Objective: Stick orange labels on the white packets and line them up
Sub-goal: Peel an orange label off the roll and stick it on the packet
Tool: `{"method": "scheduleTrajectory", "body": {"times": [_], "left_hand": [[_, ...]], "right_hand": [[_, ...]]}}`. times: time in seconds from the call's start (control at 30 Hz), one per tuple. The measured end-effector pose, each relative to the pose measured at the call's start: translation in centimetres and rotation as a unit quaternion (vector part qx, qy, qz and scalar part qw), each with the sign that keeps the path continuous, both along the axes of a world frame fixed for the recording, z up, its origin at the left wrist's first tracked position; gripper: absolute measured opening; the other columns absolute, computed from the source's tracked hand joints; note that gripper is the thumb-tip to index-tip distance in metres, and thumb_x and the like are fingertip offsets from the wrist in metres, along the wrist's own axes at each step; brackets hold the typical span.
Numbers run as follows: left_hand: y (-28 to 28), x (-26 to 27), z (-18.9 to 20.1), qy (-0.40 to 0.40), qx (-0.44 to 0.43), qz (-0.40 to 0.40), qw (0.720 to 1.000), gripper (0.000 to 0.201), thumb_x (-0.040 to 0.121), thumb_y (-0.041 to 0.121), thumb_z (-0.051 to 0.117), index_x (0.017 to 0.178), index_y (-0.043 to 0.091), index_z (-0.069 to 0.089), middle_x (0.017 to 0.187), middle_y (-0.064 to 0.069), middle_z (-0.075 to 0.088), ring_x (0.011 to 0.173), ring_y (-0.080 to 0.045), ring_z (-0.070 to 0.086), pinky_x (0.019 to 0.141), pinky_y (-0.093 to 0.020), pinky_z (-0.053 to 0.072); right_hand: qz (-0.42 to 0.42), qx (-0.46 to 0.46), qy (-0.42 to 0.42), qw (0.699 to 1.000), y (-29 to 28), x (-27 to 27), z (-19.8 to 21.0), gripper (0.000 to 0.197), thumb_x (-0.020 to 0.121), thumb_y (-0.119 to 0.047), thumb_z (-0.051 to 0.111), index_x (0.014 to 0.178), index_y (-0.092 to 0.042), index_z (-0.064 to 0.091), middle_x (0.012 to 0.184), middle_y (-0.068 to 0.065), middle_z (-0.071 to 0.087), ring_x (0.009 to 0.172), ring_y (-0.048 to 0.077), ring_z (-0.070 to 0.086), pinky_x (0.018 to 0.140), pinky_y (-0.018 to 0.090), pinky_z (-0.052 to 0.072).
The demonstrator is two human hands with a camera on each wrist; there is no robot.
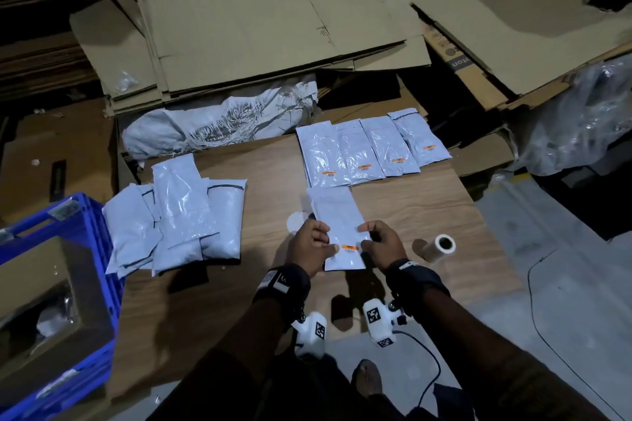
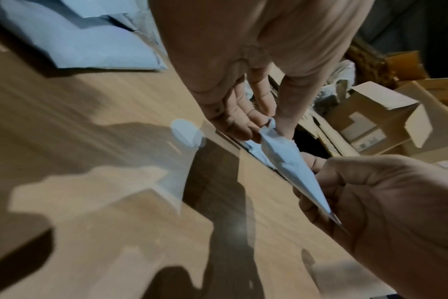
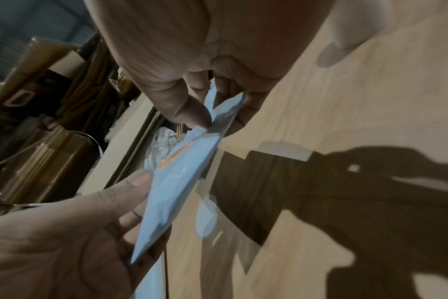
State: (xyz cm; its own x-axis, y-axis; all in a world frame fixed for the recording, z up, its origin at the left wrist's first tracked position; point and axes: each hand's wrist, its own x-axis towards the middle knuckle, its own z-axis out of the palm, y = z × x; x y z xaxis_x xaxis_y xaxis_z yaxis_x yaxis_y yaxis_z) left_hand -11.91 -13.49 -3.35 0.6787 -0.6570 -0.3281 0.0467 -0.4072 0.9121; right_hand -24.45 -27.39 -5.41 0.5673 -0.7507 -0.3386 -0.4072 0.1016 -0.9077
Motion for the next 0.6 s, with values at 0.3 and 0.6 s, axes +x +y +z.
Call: {"method": "scheduleTrajectory", "body": {"times": [0.3, 0.6], "left_hand": [[-4.0, 4.3, 2.6, -0.043, -0.054, -0.073, 0.995, 0.037, 0.083, 0.001, 0.078, 0.114, 0.016, 0.065, 0.122, -0.005, 0.057, 0.090, -0.014, 0.064, 0.065, -0.010, 0.050], [-12.0, 7.5, 0.5, -0.026, -0.022, -0.066, 0.997, 0.041, 0.088, 0.004, 0.075, 0.128, 0.011, 0.064, 0.142, 0.000, 0.046, 0.112, -0.023, 0.061, 0.076, -0.016, 0.055]], "right_hand": [[-0.080, -0.055, -0.039, 0.994, -3.9, 4.2, 3.1, 0.037, 0.071, -0.008, 0.056, 0.088, -0.035, 0.076, 0.096, 0.004, 0.074, 0.083, 0.027, 0.066, 0.072, 0.037, 0.057], [-0.064, -0.038, 0.018, 0.997, -12.7, 8.6, 2.2, 0.036, 0.085, 0.003, 0.061, 0.108, -0.021, 0.076, 0.112, 0.009, 0.072, 0.096, 0.030, 0.070, 0.084, 0.049, 0.062]]}}
